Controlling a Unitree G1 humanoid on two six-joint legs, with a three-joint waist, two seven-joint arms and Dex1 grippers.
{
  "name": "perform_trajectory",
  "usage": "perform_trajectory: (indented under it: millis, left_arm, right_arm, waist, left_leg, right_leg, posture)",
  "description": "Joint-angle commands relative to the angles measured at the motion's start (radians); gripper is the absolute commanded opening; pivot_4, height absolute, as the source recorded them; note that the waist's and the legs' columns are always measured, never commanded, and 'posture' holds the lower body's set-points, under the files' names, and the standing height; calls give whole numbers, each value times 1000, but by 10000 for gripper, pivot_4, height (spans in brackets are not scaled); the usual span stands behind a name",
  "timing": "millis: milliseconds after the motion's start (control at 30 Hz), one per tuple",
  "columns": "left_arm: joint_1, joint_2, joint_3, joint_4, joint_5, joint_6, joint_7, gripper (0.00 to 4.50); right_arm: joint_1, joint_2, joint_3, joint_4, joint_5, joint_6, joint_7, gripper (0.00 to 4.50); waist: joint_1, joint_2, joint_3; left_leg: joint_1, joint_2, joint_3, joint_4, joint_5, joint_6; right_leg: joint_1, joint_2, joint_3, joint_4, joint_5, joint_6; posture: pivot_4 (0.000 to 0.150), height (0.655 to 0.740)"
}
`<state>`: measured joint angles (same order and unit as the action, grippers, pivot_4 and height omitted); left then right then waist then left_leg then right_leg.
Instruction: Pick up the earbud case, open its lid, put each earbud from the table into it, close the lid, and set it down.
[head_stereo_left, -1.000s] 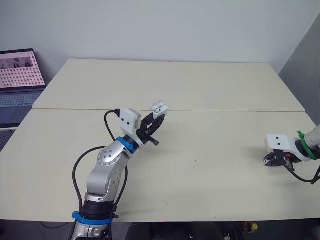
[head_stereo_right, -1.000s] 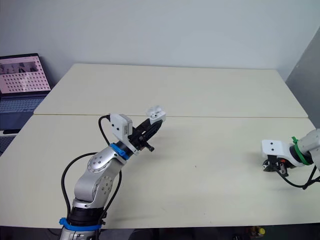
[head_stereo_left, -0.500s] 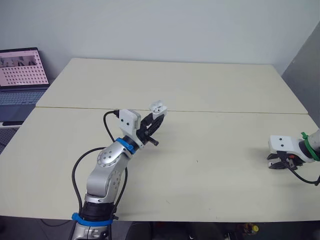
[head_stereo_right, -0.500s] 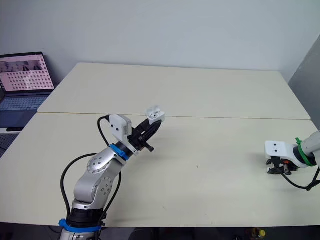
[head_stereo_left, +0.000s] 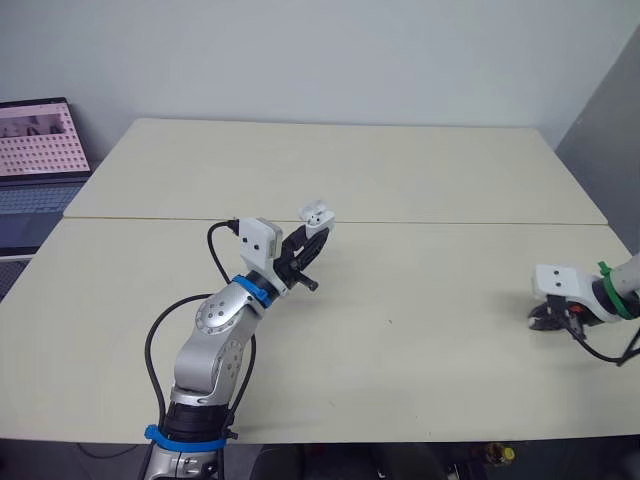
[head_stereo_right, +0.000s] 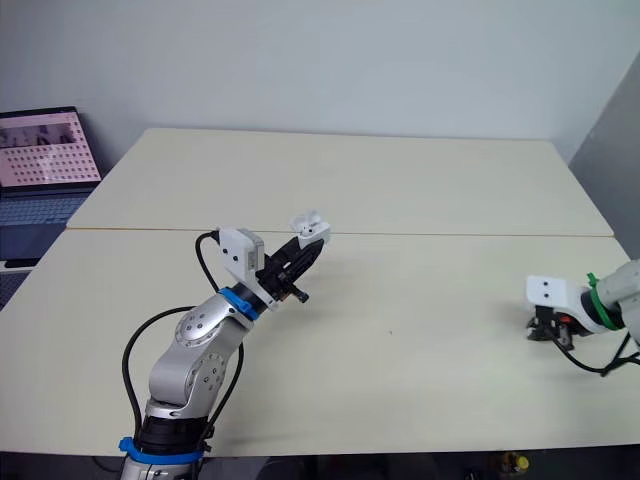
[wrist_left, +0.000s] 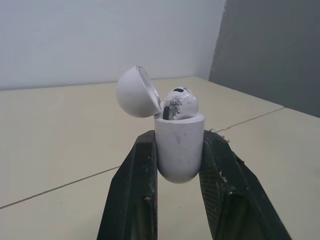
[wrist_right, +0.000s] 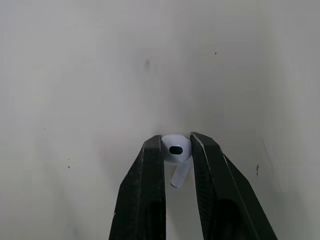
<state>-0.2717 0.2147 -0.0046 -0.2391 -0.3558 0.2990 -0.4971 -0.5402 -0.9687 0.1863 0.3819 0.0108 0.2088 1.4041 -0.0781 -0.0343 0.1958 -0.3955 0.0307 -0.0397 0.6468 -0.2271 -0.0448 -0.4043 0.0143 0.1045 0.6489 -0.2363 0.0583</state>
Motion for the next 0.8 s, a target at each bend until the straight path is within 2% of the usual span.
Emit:
perform_trajectory:
  millis: [33, 133, 233, 333, 500, 800]
  left_arm:
    - [-31, -13, -20, -32, -28, -9, -24, 7559]
    - [-60, -12, -26, -22, -53, 8, -51, 7559]
    - [-89, -8, -16, -18, -97, 41, -67, 7559]
    - [-109, 9, -13, -18, -123, 71, -93, 7559]
    - [-136, 22, -5, -12, -152, 101, -105, 7559]
    - [-154, 28, -13, -12, -159, 113, -116, 7559]
  right_arm:
    - [-127, 239, -164, -271, 304, 405, -182, 3861]
    - [-196, 428, -300, -409, 445, 618, -411, 3861]
    - [-257, 581, -404, -493, 544, 748, -626, 3861]
    - [-280, 678, -450, -566, 611, 817, -755, 3861]
    - [-248, 722, -424, -628, 656, 828, -834, 3861]
    - [-197, 726, -334, -677, 654, 767, -866, 3861]
  waist:
    - [-18, 1, 1]
    - [-4, 7, 4]
    - [22, 7, 4]
    - [29, 7, 4]
    - [28, 7, 4]
    - [20, 7, 4]
  left_leg:
    - [1, 0, 0, 0, 0, 0]
    - [0, -3, -4, -1, 4, -3]
    - [-5, -2, -10, 0, 5, -3]
    - [-6, -3, -10, 0, 5, -3]
    - [-7, -3, -9, -2, 4, -3]
    - [-6, -2, -9, -2, 4, -3]
  right_leg:
    - [-1, 1, 2, 2, 1, -2]
    - [-7, 3, 3, 14, -2, -2]
    - [-8, 2, -5, 13, -2, -3]
    - [-7, 1, -6, 9, -2, -3]
    - [-7, 0, -5, 8, -3, -2]
    - [-8, 1, -6, 9, -3, -3]
  posture:
    - [1500, 7400]
    - [1500, 7400]
    - [1500, 7400]
    - [1500, 7400]
    - [1500, 7400]
    - [1500, 7400]
